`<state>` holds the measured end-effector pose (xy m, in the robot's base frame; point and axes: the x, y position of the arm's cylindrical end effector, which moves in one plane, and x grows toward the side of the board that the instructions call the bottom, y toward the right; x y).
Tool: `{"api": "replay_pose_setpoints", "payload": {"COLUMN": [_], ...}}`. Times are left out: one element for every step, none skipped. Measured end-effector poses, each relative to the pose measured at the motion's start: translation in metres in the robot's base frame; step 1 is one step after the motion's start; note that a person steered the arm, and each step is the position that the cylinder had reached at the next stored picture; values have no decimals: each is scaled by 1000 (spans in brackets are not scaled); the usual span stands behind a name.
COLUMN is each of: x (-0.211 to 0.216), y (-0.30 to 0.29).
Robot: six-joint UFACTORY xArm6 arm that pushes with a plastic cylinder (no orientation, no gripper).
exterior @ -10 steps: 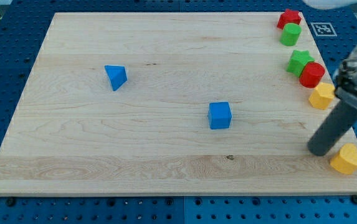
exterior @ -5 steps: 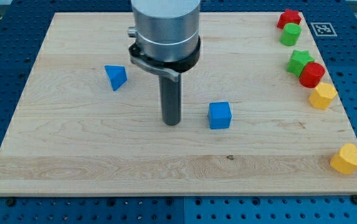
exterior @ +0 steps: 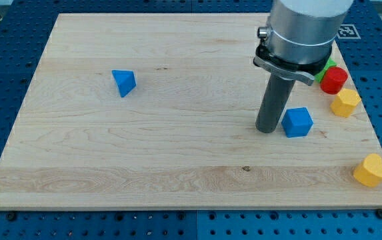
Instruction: Move the blue cube towards the bottom right
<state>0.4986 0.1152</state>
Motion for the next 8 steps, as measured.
{"api": "replay_pose_setpoints", "payload": {"x": [-2, -15, -26, -27, -26, -20, -13, -6], "y": [4, 22, 47, 73, 72, 63, 60, 68]}}
